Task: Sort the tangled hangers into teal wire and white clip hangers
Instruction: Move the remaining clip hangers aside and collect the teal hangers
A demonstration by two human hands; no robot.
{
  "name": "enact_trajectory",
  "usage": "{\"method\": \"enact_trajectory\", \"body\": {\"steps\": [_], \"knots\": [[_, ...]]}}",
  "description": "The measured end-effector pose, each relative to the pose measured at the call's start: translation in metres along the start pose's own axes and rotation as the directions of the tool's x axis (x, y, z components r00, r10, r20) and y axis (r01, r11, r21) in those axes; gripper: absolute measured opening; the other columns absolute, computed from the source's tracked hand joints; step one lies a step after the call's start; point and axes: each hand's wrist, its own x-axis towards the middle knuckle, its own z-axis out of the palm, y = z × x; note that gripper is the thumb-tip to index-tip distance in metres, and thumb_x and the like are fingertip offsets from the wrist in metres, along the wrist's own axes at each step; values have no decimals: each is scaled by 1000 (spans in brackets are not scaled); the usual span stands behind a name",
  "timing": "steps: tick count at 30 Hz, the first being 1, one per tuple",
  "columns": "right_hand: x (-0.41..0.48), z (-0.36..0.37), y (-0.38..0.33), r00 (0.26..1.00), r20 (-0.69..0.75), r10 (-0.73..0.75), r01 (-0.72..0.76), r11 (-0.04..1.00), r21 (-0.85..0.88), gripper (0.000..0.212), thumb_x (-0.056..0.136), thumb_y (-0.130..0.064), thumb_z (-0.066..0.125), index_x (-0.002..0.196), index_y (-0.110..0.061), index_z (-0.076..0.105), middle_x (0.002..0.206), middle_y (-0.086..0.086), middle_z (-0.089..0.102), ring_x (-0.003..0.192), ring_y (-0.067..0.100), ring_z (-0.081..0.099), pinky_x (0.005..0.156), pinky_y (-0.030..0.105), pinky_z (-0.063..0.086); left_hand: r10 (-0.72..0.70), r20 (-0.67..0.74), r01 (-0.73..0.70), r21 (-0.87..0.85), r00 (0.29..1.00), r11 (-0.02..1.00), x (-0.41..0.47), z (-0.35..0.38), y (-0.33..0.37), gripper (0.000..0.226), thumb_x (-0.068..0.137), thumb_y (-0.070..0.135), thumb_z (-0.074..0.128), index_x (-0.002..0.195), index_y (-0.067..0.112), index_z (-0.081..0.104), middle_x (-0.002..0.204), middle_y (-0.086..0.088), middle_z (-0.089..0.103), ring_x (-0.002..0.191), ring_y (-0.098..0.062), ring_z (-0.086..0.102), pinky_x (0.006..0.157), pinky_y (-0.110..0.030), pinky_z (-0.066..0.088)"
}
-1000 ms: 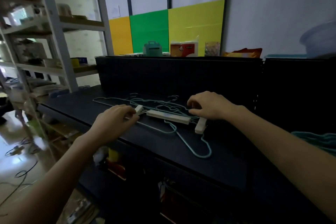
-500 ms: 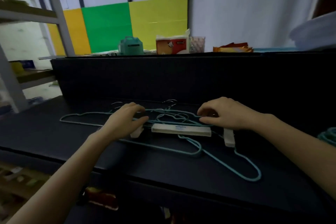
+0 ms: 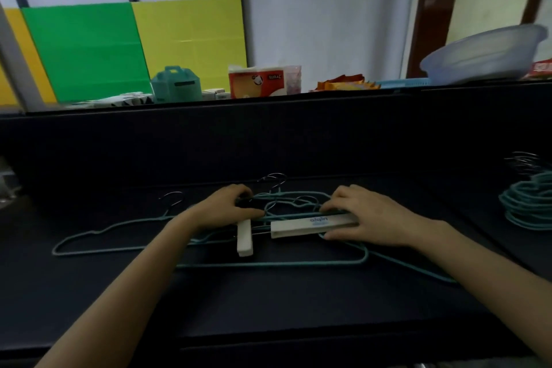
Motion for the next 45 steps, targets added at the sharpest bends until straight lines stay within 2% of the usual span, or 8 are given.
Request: {"method": "enact_trajectory", "body": {"steps": [6,13,18,24,30,35,40,45], "knots": [[-2,0,-9,998,8,61,-61,994,86,50,82,-59,52,123,-31,51,114,-14,43,105,6,43,92,26,41,74,22,-74,-2,997,997,5,-2,-7,63,81,46,63,134,19,43,135,-1,44,122,-16,43,97,-24,35],[-17,5,-21,979,-205,21,-40,995,-87,47,87,-55,47,125,-29,58,113,-15,50,100,3,49,79,22,43,140,-34,-139,36,990,990,3,-2,-16,43,88,37,57,128,20,52,115,-3,47,105,-15,45,89,-24,35],[-21,8,-29,965,-253,-68,25,985,-172,45,85,-55,44,101,-22,70,94,-8,61,81,9,62,62,19,42,153,-59,-150,47,986,988,3,0,-20,39,92,34,51,128,20,52,108,-3,48,98,-16,47,85,-24,36],[-19,2,-31,992,-116,40,-53,992,-112,33,86,-50,54,112,-29,48,107,-16,42,100,3,41,76,17,31,157,-75,-152,61,985,986,3,1,-22,40,91,39,52,126,20,53,106,0,47,98,-15,47,89,-27,39],[-20,-3,-36,993,-74,89,-95,993,-73,31,90,-46,52,112,-25,46,103,-15,42,98,5,43,82,20,39,148,-48,-148,-12,988,989,1,-1,-22,66,72,55,66,127,23,52,114,3,45,110,-16,46,96,-29,40],[-25,4,-32,984,-163,72,-83,995,-58,28,89,-46,52,110,-28,49,103,-18,42,94,-1,39,71,12,35,173,-96,-169,49,980,984,-1,-18,-27,117,26,91,55,127,33,50,112,11,45,110,-12,44,99,-35,41],[-27,7,-23,985,-118,124,-129,991,-28,35,89,-51,48,117,-29,50,110,-15,47,100,1,44,76,14,34,184,-145,-161,156,972,975,-2,-26,-34,85,60,55,77,133,27,45,116,7,48,116,-17,45,100,-40,41],[-27,10,-18,984,-79,162,-157,985,72,34,88,-51,50,116,-32,54,108,-15,52,100,3,50,82,19,41,125,-326,-95,107,937,990,-9,-32,-41,87,56,63,74,131,25,48,104,8,52,100,-12,50,89,-34,46]]}}
